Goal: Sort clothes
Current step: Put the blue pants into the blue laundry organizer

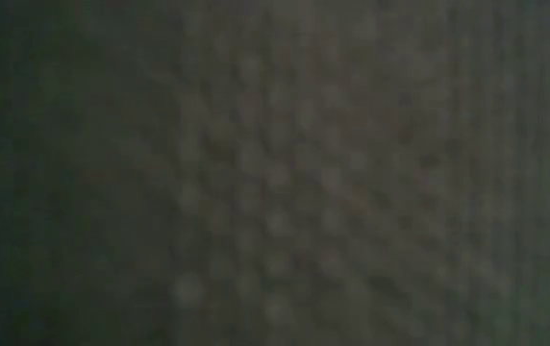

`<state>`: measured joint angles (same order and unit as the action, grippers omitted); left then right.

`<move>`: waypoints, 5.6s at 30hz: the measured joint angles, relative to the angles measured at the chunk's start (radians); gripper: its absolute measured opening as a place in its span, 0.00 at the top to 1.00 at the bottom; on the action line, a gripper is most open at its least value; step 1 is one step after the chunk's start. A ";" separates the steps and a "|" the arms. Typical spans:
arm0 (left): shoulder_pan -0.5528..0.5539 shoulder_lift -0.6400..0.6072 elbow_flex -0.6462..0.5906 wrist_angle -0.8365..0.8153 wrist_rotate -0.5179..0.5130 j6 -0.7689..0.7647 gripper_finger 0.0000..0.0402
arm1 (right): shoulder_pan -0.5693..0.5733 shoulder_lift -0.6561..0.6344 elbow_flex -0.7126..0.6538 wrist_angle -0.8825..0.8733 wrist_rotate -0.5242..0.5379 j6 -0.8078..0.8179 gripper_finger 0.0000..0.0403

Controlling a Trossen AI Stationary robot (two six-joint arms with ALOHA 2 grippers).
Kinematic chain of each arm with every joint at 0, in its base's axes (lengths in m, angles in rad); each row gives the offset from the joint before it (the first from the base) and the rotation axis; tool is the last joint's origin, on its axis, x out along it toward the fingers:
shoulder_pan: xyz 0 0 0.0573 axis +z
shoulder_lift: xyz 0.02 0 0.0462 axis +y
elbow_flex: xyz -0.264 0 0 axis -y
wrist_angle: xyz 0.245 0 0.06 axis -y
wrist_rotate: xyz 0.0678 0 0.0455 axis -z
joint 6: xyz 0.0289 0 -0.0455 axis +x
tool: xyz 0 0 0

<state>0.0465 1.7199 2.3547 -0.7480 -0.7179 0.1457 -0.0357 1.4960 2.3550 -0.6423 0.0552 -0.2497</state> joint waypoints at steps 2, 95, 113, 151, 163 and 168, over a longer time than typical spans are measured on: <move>0.006 0.000 0.000 0.036 -0.001 0.033 0.31 | 0.000 0.000 0.000 0.005 -0.003 -0.007 0.94; 0.030 0.041 -0.005 0.243 1.161 0.020 0.99 | -0.008 0.024 0.001 -0.267 0.225 0.351 0.94; 0.025 -0.009 -0.005 0.240 0.990 0.008 0.99 | -0.011 0.029 -0.004 -0.335 0.176 0.361 0.72; -0.130 -0.216 -0.001 -0.163 0.731 -0.275 1.00 | -0.008 -0.035 -0.004 -0.335 0.366 0.249 0.89; -0.385 -0.185 -0.014 -0.198 0.697 -0.084 1.00 | -0.008 -0.034 -0.004 -0.341 0.356 0.238 0.97; -0.494 -0.155 -0.048 -0.214 0.611 -0.094 1.00 | 0.003 -0.031 -0.004 -0.357 0.354 0.241 0.97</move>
<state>-0.4474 1.5646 2.3068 -0.9615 -0.1064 0.0519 -0.0323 1.4648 2.3508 -0.9989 0.4088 -0.0089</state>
